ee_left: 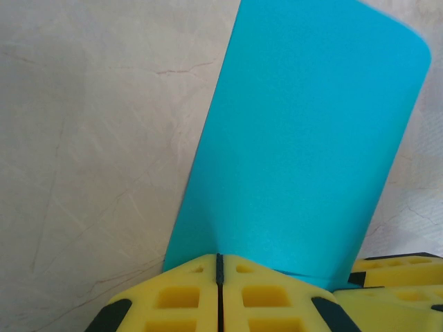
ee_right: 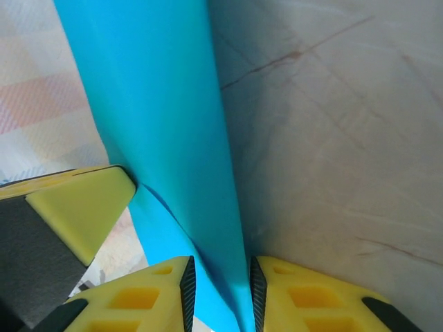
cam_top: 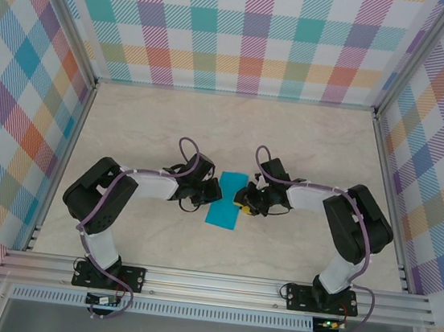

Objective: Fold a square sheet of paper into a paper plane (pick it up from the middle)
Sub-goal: Turn over the paper at the center of the table.

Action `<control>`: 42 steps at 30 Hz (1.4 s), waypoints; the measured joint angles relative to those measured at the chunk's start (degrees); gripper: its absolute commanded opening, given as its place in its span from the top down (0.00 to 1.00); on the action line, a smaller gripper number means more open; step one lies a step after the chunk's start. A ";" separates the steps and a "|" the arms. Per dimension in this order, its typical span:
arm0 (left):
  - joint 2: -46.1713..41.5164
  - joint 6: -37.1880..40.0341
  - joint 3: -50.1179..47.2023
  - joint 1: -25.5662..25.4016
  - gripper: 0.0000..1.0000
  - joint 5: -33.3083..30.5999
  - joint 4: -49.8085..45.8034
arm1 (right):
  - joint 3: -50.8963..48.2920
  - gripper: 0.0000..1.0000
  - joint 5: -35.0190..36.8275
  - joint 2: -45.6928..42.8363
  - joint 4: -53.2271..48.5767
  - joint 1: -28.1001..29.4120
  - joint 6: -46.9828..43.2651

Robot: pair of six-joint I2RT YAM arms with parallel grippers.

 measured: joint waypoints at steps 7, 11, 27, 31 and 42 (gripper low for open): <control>-0.39 -0.96 -0.44 0.02 0.93 -0.63 0.07 | -0.13 0.68 -0.33 -0.02 1.07 -0.02 0.22; -1.09 -1.68 -1.36 0.11 0.93 -0.96 0.44 | -0.61 0.68 -1.33 -0.02 2.27 -0.02 0.20; -2.54 -4.35 -3.61 0.44 0.87 -0.87 2.58 | -1.95 0.76 -7.02 1.25 8.07 0.04 -1.09; -5.64 -4.70 -3.98 0.44 0.81 -1.55 1.33 | -1.95 0.85 -7.56 1.40 8.20 0.04 -2.21; -29.31 -4.37 -5.75 0.59 0.62 -12.26 -11.19 | 3.76 0.94 -2.86 -3.87 -5.55 0.09 -11.65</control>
